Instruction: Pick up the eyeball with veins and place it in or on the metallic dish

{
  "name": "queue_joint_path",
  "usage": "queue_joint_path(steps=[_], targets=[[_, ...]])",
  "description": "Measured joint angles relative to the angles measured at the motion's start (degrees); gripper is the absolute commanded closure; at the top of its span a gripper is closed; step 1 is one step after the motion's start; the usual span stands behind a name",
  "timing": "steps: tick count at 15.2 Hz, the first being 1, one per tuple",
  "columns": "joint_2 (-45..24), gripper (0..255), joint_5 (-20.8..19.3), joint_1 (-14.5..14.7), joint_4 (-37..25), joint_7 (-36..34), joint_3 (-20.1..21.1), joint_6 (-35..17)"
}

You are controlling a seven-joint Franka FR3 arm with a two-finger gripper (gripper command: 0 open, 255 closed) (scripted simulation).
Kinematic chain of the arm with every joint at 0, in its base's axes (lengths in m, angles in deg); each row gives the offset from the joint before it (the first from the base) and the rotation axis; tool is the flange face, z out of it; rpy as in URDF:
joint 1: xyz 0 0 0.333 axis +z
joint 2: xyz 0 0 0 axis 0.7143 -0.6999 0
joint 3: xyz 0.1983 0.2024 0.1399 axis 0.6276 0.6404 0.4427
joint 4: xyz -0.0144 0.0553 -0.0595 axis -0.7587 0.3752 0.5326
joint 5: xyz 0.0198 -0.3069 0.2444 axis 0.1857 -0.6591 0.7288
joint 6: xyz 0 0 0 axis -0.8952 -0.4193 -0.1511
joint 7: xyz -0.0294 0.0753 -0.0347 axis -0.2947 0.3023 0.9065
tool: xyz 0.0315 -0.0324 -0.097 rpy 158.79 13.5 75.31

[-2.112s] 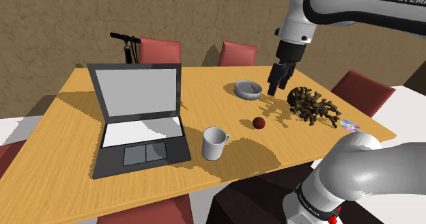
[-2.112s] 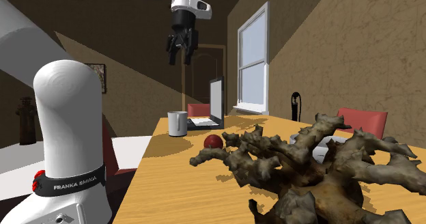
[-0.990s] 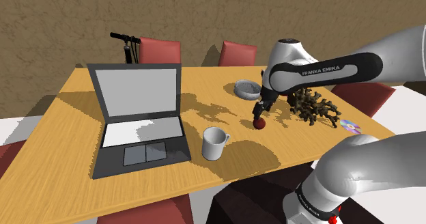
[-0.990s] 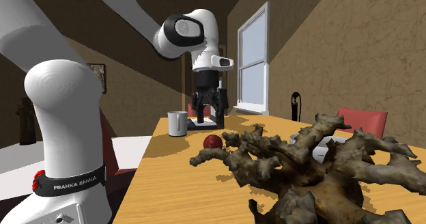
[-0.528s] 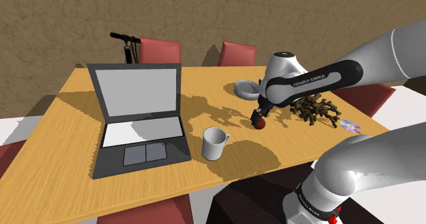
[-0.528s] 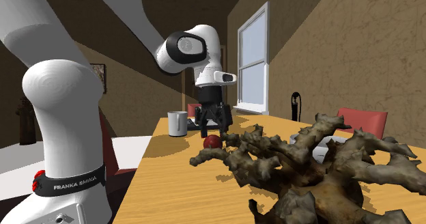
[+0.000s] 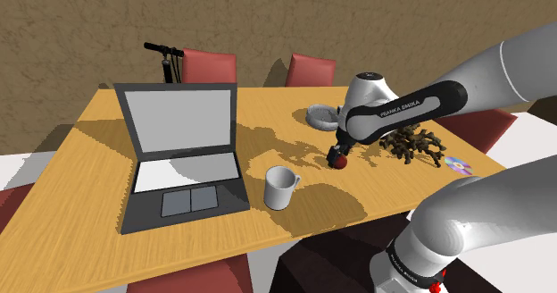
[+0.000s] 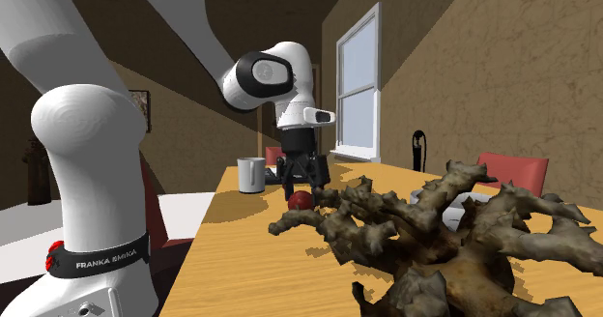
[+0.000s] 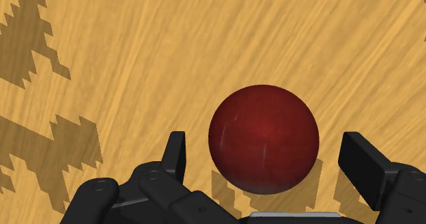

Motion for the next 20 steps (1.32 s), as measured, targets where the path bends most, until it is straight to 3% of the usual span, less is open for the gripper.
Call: queue_joint_path(steps=[1,11,20], targets=[[0.0,255,0.0,0.0,0.0,0.0,0.0,0.0],[-0.01,255,0.0,0.0,0.0,0.0,0.0,0.0],[5.22,255,1.0,0.5,-3.08,1.03,0.01,8.24]])
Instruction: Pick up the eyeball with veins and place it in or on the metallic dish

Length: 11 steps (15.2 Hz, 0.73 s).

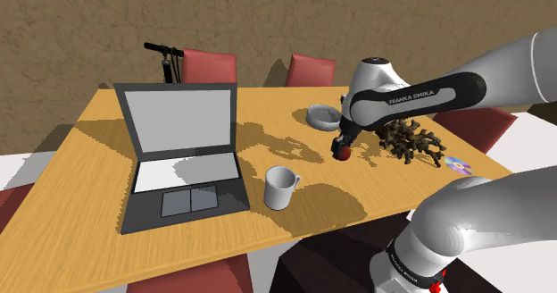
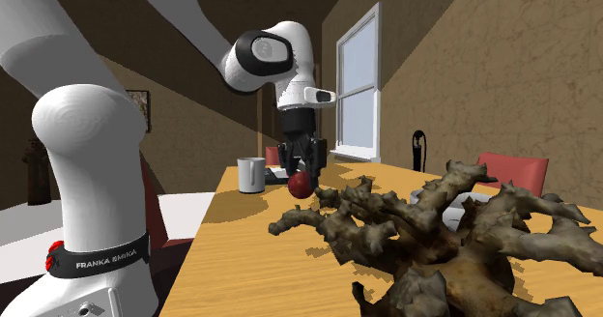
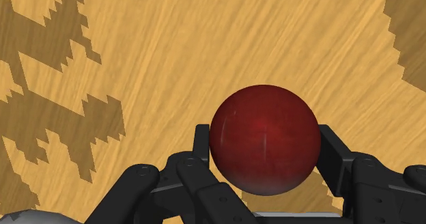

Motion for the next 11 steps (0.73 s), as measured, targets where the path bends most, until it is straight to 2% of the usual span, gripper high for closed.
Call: queue_joint_path(steps=[11], targets=[[5.19,255,1.08,0.54,-5.66,0.92,0.37,10.82]])
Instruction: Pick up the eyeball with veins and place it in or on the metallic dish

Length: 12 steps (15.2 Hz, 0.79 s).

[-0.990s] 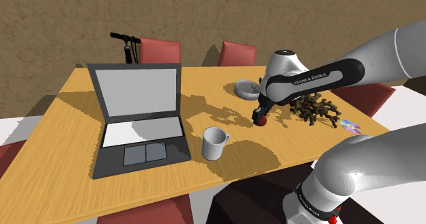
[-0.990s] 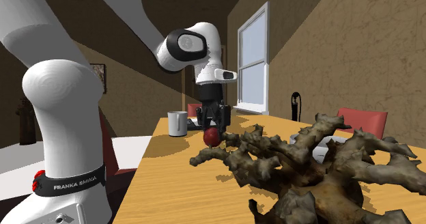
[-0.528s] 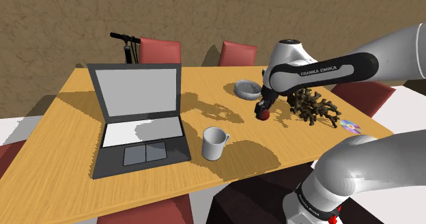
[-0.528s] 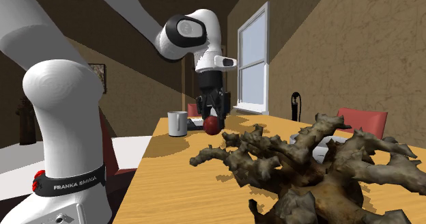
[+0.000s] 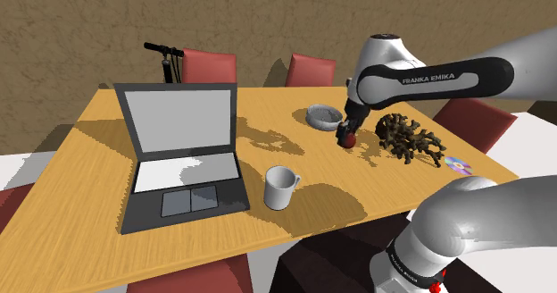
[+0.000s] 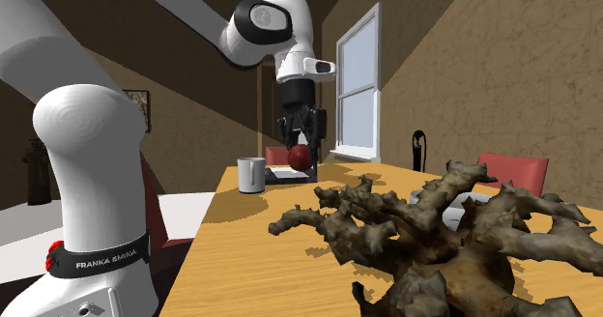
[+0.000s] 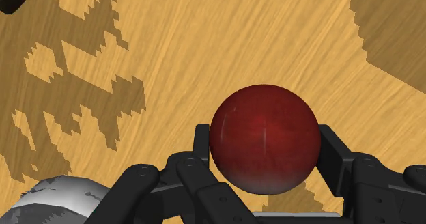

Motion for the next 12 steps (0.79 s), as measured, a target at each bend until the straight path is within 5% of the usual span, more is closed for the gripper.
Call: queue_joint_path(steps=[4,12], targets=[[-0.23,255,-0.01,-0.14,-2.5,0.66,-0.31,2.23],[-17.21,255,-0.67,-1.73,-16.77,6.24,-4.83,-1.01]])
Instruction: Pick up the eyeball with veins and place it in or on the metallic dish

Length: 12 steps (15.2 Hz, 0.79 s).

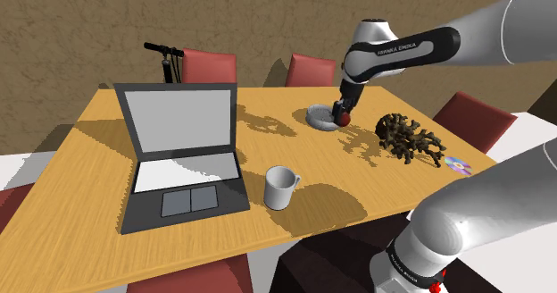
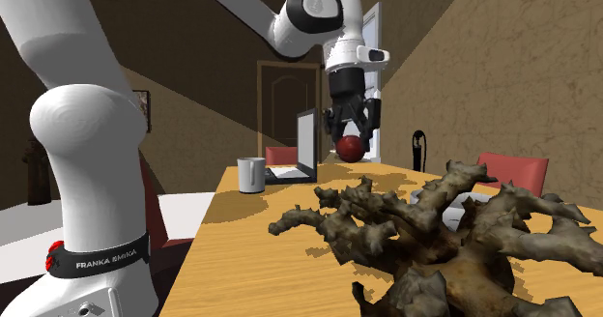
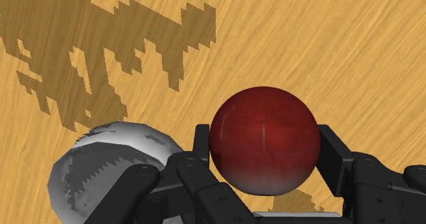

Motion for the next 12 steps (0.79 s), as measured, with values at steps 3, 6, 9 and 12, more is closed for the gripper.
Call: queue_joint_path(steps=[3,6,9,12], targets=[[-6.18,255,0.61,-0.39,-5.9,2.31,-1.49,-0.49],[-13.16,255,1.88,-0.73,-13.43,4.72,-2.71,-0.08],[-19.44,255,3.33,-1.33,-20.81,7.1,-3.67,0.9],[-25.99,255,5.07,-2.3,-29.2,9.68,-4.44,2.72]])
